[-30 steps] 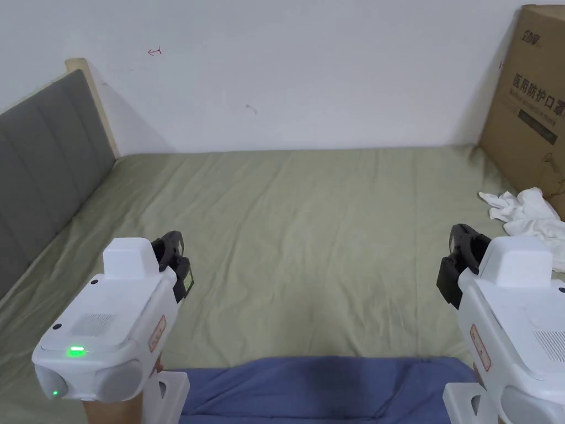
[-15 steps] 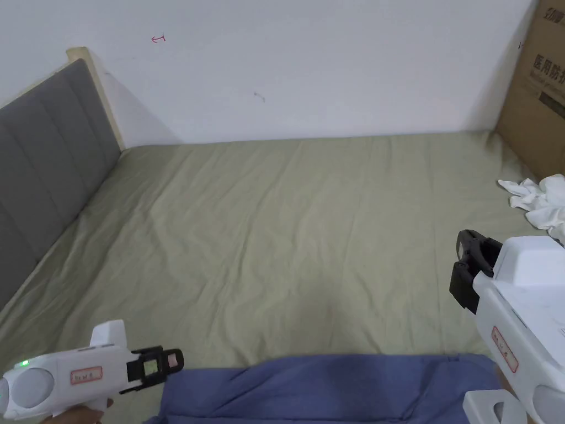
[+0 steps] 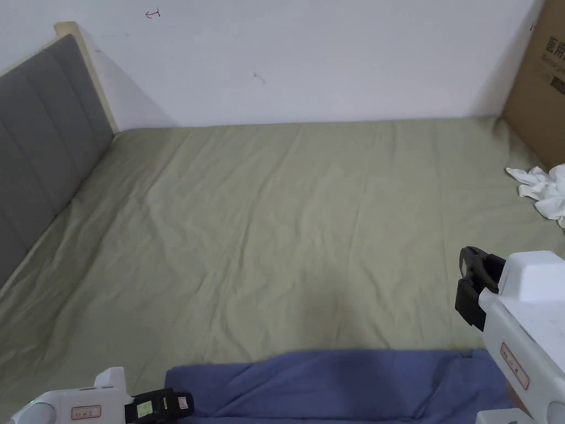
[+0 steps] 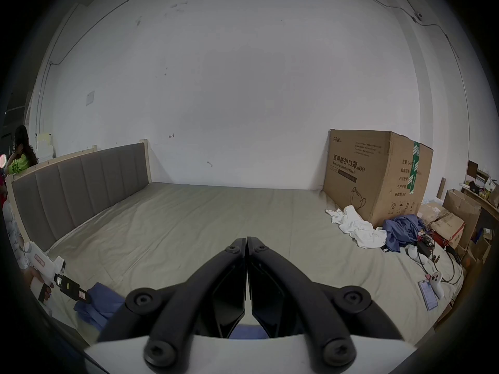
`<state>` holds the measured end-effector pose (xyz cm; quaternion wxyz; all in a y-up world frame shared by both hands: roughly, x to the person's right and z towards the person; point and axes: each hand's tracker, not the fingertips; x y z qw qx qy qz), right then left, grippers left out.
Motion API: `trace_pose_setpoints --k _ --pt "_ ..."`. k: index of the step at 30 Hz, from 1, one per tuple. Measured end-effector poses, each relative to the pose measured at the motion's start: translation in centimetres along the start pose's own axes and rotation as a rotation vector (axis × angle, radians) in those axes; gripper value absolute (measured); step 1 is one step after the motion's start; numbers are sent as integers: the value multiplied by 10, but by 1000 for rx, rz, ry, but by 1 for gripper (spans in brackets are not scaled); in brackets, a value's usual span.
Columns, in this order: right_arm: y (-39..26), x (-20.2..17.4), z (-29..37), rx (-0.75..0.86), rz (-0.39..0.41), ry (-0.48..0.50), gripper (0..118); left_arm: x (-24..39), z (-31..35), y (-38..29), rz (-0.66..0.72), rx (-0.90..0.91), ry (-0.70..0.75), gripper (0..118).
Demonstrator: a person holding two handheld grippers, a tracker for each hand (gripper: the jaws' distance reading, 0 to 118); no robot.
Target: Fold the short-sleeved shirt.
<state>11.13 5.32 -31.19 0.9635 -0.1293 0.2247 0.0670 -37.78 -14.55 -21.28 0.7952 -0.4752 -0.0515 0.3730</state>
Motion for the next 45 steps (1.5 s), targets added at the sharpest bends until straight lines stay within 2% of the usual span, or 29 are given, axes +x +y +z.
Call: trace_pose_setpoints --k 2,5,7,8,16,20,23,28,33,42,45 --pt "0 1 0 -3 5 3 0 7 -8 -1 -21 -14 -2 69" --pt "1 3 0 -4 16 -5 0 23 -11 -4 -44 -19 -4 53" --pt "2 6 -2 -7 9 -8 0 12 -15 8 -62 -25 9 20" --pt "1 8 -1 -7 3 -12 0 10 -16 10 -74 -24 22 15" --pt "4 11 4 3 -4 -7 0 38 18 11 -190 40 152 11" --pt "6 13 10 17 -19 4 0 43 52 23 -155 79 172 11" --pt "7 14 15 29 -19 8 0 41 80 22 -145 100 266 11" --pt "5 21 22 40 -29 13 0 31 109 16 -115 116 339 11" --pt "5 26 31 43 -37 22 0 75 95 10 -153 102 395 11" --pt "6 36 44 65 -44 16 0 199 29 -1 -329 -1 227 11" --pt "5 40 48 68 -50 10 0 221 -9 -3 -375 -55 232 11"
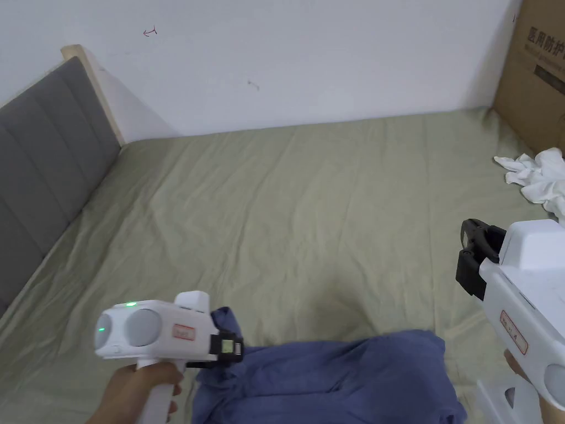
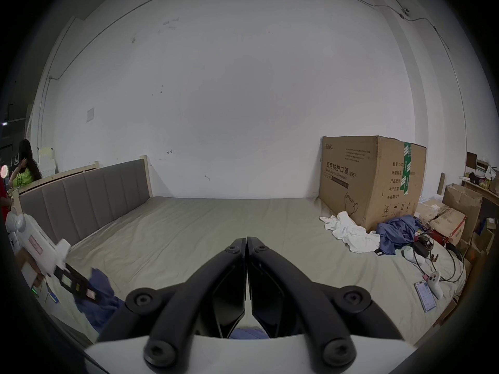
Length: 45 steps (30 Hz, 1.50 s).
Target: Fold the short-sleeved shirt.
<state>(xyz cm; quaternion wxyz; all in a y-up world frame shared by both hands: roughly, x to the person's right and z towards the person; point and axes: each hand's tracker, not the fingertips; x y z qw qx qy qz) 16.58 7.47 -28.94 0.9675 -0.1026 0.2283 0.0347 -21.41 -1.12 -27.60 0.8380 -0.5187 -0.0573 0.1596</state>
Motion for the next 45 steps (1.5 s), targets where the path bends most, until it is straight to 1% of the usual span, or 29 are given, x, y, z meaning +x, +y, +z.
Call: trace_pose_setpoints --k 2,5,8,10,12,13,14,16,17,18,19,21,24,28,30,33,34,35,36,37,39,40,41,43,45 --pt "-1 1 2 -1 -4 -6 0 16 -24 3 -15 -29 2 11" --pt "-2 5 6 -1 -6 -19 0 33 -65 7 3 -101 -8 11" --pt "-4 10 8 -7 -8 -28 0 51 -103 2 30 -146 40 11" --pt "-6 9 10 -12 -6 -32 0 61 -126 -3 43 -173 48 12" --pt "-7 12 10 -20 -1 -35 0 68 -141 -6 46 -189 72 14" --pt "-7 12 11 -24 2 -35 0 71 -146 -8 40 -185 79 17" --pt "-8 11 12 -26 4 -36 0 75 -148 -11 29 -183 88 22" --pt "-9 13 12 -31 8 -38 0 79 -148 -13 31 -174 84 56" --pt "-9 13 13 -32 9 -38 0 80 -145 -13 35 -167 62 74" --pt "-9 12 13 -32 10 -39 0 85 -137 -14 30 -159 29 95" --pt "-9 14 13 -33 9 -39 0 87 -132 -14 31 -150 25 104" --pt "-8 14 13 -33 5 -40 0 88 -113 -13 29 -100 18 105" --pt "-5 15 13 -27 1 -38 0 83 -76 -9 30 -15 -29 105" --pt "-1 14 14 -15 8 -32 0 64 -26 -7 21 149 -10 105" --pt "1 12 14 -12 10 -26 0 50 -13 -9 6 221 52 103" --pt "1 13 12 -11 15 -27 0 30 -15 -18 -15 300 145 85" --pt "1 13 12 -13 15 -27 0 23 -18 -21 -24 334 158 85" --pt "1 15 11 -15 11 -26 0 16 -24 -26 -34 363 165 68" --pt "1 16 11 -17 8 -27 0 12 -31 -29 -43 352 182 37" --pt "0 16 10 -21 8 -28 0 10 -39 -35 -34 355 197 20" --pt "-1 17 10 -25 9 -35 0 7 -53 -46 -84 389 218 5" --pt "-2 19 10 -28 10 -36 0 6 -62 -52 -92 382 218 1" --pt "-2 19 9 -32 9 -37 0 6 -71 -56 -104 372 229 1" --pt "-4 22 9 -38 4 -41 0 13 -78 -68 -83 348 200 0" --pt "-6 23 10 -43 5 -46 0 19 -94 -77 -91 316 182 0"
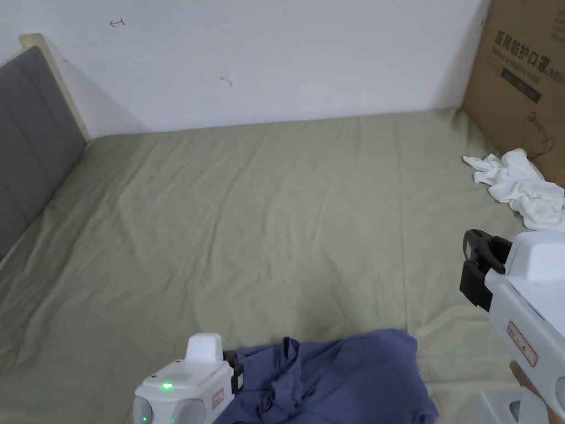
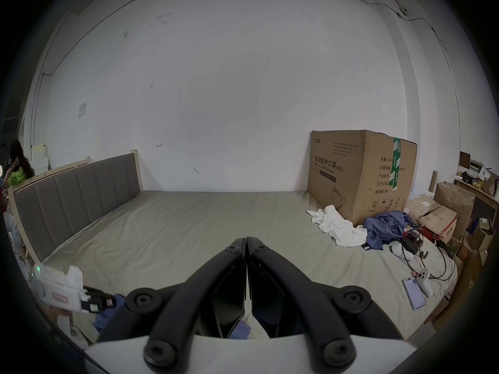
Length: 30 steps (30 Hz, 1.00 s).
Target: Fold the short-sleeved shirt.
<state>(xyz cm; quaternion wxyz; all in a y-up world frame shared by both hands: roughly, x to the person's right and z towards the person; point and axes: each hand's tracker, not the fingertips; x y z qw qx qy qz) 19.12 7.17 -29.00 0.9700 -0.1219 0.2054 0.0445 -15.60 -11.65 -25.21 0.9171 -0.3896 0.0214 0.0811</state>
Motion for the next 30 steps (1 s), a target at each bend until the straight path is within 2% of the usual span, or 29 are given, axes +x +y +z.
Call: trace_pose_setpoints --k 5,12,13,17,21,23,30 --pt "-3 6 1 -13 3 -11 0 32 -27 -27 -43 -80 -51 0" --pt "-6 15 2 -25 -1 -27 0 82 -37 -31 -107 -65 -90 0" --pt "-6 15 2 -24 -1 -30 0 88 -37 -30 -101 -70 -145 0" --pt "-4 15 3 -24 1 -34 0 108 -38 -27 -119 -72 -139 0" --pt "-4 13 5 -24 6 -31 0 94 -31 -17 -90 -80 -160 0" --pt "-4 14 5 -23 8 -26 0 81 -15 -5 -22 -47 -215 0" --pt "3 5 1 -10 13 -3 0 -9 44 48 156 -61 -383 0"
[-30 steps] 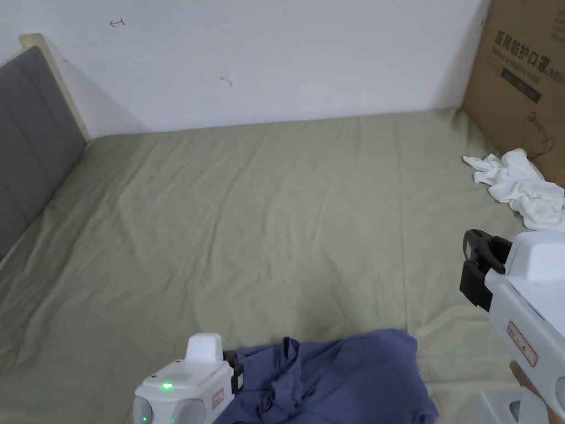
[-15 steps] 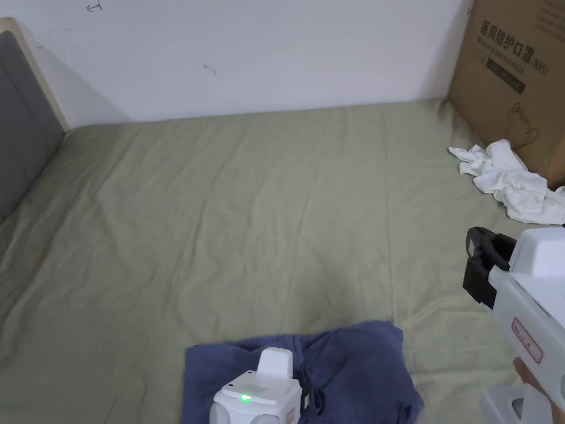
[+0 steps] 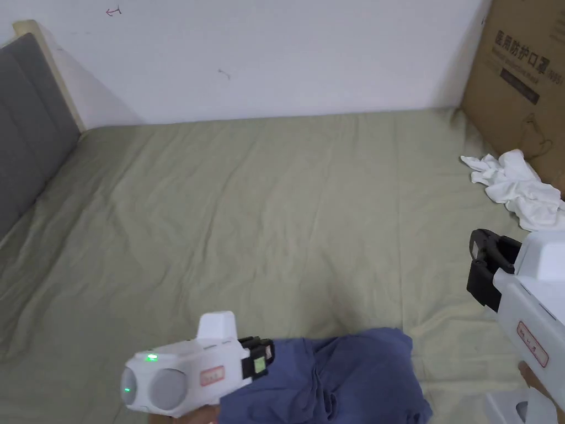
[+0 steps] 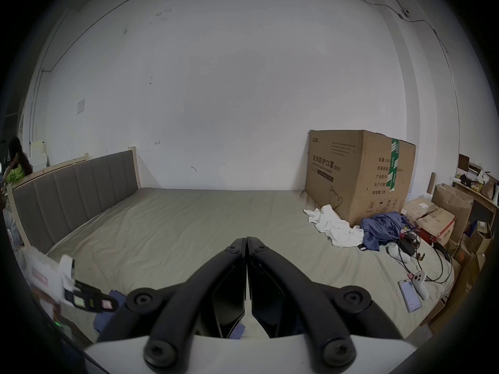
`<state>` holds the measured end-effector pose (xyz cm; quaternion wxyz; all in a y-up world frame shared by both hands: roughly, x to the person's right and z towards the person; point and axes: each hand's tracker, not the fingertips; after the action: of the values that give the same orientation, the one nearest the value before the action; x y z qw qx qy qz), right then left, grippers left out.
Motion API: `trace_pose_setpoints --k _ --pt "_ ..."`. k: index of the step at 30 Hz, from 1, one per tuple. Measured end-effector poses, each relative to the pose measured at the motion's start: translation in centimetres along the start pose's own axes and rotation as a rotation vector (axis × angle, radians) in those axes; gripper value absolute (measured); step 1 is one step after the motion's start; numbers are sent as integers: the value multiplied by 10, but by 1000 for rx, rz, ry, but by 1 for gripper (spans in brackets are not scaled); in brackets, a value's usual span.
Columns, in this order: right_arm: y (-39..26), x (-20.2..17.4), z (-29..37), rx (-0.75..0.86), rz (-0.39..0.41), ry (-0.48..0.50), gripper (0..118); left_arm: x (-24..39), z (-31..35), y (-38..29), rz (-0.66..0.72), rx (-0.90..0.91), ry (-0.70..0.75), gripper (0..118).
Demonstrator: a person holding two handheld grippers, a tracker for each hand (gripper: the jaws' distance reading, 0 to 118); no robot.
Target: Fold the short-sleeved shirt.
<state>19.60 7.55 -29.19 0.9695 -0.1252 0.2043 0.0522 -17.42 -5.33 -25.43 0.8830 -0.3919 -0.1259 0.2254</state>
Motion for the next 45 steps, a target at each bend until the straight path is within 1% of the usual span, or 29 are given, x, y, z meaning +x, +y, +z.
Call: trace_pose_setpoints --k 2,3,4,5,7,9,10,11,14,15,17,18,19,21,22,23,24,25,26,27,31,34,37,42,45 --pt "1 -4 -2 2 2 8 0 -26 16 4 64 13 0 0" --pt "1 -7 -3 2 3 13 0 -41 21 8 85 2 -8 4" --pt "1 -7 -4 2 3 14 0 -56 24 9 118 -29 -31 11" --pt "1 -8 -5 0 5 18 0 -70 24 9 147 -69 -20 20" --pt "0 -13 -8 -6 8 25 0 -98 23 5 195 -88 7 67" --pt "-2 -15 -10 -14 11 31 0 -117 19 0 222 -118 42 102" --pt "-3 -16 -11 -17 12 34 0 -126 15 -4 238 -133 49 105" --pt "-4 -18 -12 -22 11 36 0 -120 16 -6 253 -147 47 105" --pt "-7 -19 -16 -36 17 37 0 -132 6 -15 298 -173 16 104" --pt "-8 -20 -17 -41 20 37 0 -141 2 -20 314 -183 12 99" --pt "-9 -18 -19 -48 19 34 0 -146 -7 -25 316 -199 -5 86" --pt "-9 -18 -20 -51 17 33 0 -146 -13 -26 313 -204 -6 83" --pt "-10 -19 -21 -54 16 32 0 -161 -23 -28 309 -213 -4 83" --pt "-10 -17 -21 -59 20 27 0 -161 -34 -28 297 -220 6 66" --pt "-10 -17 -22 -60 23 25 0 -161 -36 -27 288 -214 5 62" --pt "-10 -17 -22 -61 23 23 0 -154 -34 -30 286 -211 5 55" --pt "-10 -15 -22 -61 21 22 0 -153 -36 -29 286 -212 5 39" --pt "-9 -15 -22 -61 21 21 0 -152 -38 -29 282 -220 20 27" --pt "-9 -15 -23 -61 22 19 0 -150 -37 -29 272 -219 24 17" --pt "-8 -16 -23 -60 22 18 0 -147 -33 -30 247 -213 35 12" --pt "-6 -18 -25 -57 21 24 0 -134 -11 -24 194 -180 75 9" --pt "-3 -20 -25 -48 15 36 0 -139 9 -17 210 -173 83 9" --pt "-1 -22 -23 -34 8 51 0 -143 41 -11 160 -147 141 8" --pt "1 -26 -20 -20 8 77 0 -160 100 -1 124 -138 259 8" --pt "1 -26 -18 -12 8 87 0 -148 128 11 91 -135 305 8"
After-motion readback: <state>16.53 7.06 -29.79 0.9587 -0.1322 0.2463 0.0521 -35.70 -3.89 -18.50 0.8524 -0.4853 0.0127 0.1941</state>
